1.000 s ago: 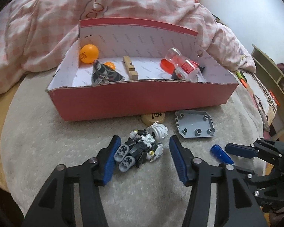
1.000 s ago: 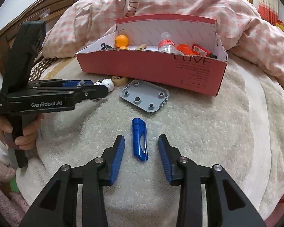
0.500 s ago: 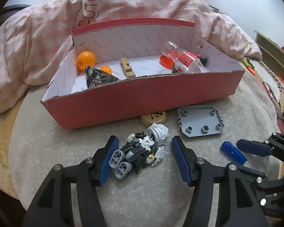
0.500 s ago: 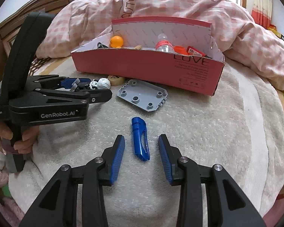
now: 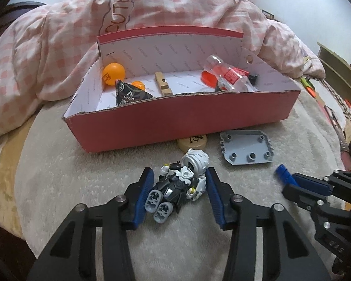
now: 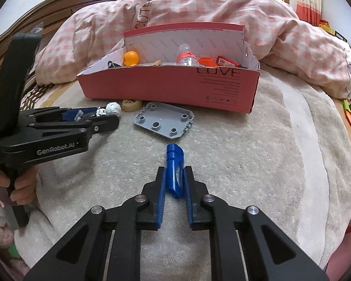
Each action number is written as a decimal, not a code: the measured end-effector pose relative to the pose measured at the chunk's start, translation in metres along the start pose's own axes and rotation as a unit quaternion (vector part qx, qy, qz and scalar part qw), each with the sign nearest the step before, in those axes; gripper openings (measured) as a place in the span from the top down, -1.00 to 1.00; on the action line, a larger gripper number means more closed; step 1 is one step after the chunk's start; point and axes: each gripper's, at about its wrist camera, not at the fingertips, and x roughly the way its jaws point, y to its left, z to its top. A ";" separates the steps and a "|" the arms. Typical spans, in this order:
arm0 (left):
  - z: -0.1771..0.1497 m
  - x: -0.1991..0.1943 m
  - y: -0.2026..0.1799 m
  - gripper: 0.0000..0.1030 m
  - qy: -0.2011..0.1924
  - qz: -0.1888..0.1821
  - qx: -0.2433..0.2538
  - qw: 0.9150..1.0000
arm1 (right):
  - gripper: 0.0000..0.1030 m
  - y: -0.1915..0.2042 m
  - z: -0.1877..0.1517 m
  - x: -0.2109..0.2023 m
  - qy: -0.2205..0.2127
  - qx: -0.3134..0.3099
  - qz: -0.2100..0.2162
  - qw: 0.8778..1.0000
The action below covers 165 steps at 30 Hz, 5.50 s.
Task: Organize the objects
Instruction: 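Grasp the robot figure with the left tool while the right grasps the blue clip, then lift and carry the robot figure and blue clip over the shoebox with both tools, then open both tools to drop the robot figure and blue clip into the shoebox, then withdraw both tools and move the right tool to the grey plate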
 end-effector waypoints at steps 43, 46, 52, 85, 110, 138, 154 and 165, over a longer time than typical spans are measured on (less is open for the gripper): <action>0.029 -0.060 0.003 0.12 -0.075 -0.033 -0.028 0.996 | 0.69 -0.002 0.035 -0.031 -0.077 0.011 0.062 0.995; 0.033 -0.059 0.003 0.12 -0.080 -0.030 -0.026 0.996 | 0.69 -0.001 0.042 -0.032 -0.084 0.005 0.062 0.995; 0.045 -0.050 0.006 0.12 -0.083 -0.027 -0.036 0.996 | 0.69 -0.002 0.050 -0.030 -0.091 0.000 0.062 0.994; 0.112 0.042 0.044 0.12 -0.047 0.050 -0.087 0.994 | 0.69 -0.018 0.087 -0.015 -0.109 -0.001 0.030 0.994; 0.109 0.068 0.049 0.02 0.002 0.050 -0.100 0.994 | 0.45 -0.045 0.145 0.058 -0.069 0.026 0.007 0.997; 0.072 -0.026 0.029 -0.27 -0.059 0.036 -0.074 0.995 | -0.02 -0.016 0.096 -0.014 -0.112 0.011 0.008 0.994; 0.017 -0.047 0.020 -0.27 -0.039 0.046 -0.052 0.997 | -0.29 0.006 0.045 0.002 -0.048 0.009 0.021 0.999; 0.005 -0.030 0.033 -0.27 -0.010 0.048 -0.078 0.996 | -0.41 0.023 0.049 0.039 -0.010 -0.044 -0.002 0.999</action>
